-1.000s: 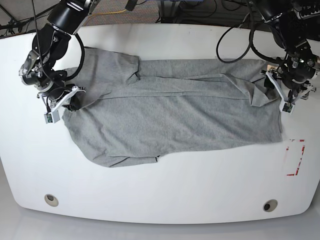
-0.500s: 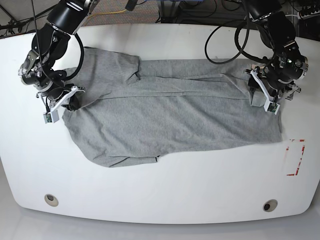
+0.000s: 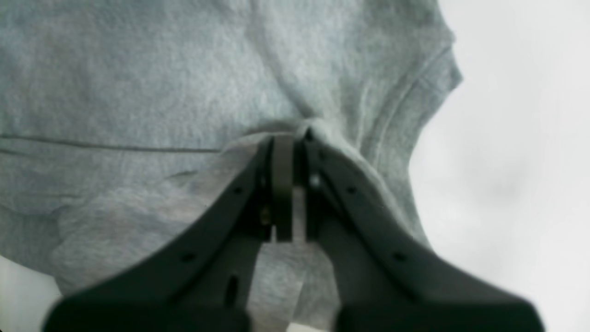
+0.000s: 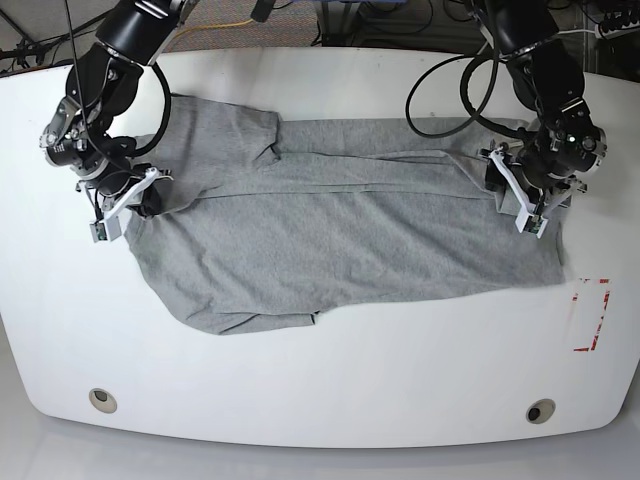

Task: Fold the T-shirt properly
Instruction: 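Pull the pinched edge toward the shirt middle with both grippers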

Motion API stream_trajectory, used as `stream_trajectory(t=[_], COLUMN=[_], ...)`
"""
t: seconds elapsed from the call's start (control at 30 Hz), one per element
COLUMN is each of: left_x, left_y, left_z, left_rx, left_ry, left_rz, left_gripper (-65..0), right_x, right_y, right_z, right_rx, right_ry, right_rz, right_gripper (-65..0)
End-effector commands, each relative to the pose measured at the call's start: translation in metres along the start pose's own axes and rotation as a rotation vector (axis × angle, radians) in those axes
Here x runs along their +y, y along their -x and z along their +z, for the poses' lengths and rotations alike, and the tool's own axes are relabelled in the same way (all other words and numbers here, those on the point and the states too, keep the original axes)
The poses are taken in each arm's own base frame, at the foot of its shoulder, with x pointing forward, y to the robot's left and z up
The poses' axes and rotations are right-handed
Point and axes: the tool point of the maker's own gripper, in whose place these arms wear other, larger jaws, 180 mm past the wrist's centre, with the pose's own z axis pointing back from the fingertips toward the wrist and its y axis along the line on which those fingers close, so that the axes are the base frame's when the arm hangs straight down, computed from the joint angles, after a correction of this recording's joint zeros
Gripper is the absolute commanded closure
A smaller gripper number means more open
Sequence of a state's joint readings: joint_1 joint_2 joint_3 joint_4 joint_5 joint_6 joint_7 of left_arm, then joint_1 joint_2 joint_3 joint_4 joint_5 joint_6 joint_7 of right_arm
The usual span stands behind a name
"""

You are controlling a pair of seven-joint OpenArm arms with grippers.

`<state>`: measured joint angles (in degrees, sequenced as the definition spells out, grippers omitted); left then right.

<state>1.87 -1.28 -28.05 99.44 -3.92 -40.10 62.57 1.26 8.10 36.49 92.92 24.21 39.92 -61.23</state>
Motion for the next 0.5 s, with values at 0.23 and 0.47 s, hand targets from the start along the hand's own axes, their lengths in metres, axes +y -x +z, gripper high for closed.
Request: stream_trajectory(t=[0.23,0.47], left_x=[0.006,0.021], left_y=[-0.031,-0.031], left_z=[0.005,0.011], left_rx=[-0.149,-0.142], left_ry=[-0.015,-0.048], left_rz=[-0.008,-0.037], left_gripper=[-9.6,-1.5], right_x=[-0.006,-0.005], right_y=[-0.017,-0.016], right_z=[0.006,0.006], right_rx=[-0.052,-0.050], right_ry=[0.013,0.012], right_rz=[0.016,0.017], right_gripper=[-2.7,-2.7])
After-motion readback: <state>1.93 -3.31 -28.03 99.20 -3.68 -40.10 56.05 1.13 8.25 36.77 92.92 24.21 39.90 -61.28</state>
